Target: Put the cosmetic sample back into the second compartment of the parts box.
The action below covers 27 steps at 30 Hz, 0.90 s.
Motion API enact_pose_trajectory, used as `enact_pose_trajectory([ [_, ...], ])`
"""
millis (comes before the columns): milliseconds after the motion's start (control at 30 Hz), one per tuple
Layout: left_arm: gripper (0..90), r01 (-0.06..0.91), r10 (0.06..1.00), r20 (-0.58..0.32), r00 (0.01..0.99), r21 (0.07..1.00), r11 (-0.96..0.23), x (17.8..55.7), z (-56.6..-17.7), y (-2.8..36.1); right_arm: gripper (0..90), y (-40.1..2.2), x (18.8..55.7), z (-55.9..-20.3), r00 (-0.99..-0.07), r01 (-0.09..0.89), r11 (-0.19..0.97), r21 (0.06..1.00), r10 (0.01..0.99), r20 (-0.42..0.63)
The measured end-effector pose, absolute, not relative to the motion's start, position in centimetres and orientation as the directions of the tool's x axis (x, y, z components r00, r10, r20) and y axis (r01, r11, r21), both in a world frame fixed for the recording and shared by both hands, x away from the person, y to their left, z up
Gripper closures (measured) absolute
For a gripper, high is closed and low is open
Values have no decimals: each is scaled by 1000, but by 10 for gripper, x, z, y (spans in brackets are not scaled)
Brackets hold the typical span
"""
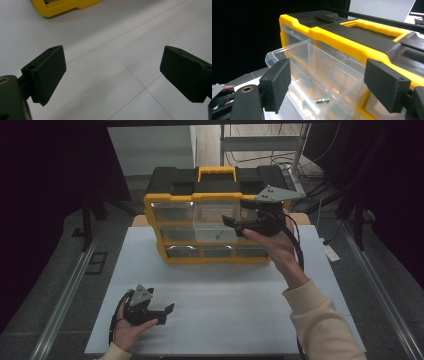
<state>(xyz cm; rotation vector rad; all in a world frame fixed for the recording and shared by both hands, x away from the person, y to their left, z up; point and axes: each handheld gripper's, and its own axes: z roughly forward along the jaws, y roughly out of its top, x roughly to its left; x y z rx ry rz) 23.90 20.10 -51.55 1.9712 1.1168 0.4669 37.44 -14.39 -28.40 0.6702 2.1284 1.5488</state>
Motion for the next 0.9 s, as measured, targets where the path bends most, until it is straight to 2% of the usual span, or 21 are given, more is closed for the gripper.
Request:
enact_pose_trajectory([
  [433,71,542,832,-90,548,795,-272,244,-514,200,225,-197,345,-304,-780,152,234,960,625,-28],
  [900,71,528,821,-84,564,802,-280,242,-513,199,232,-244,308,-372,-774,216,253,943,633,7],
])
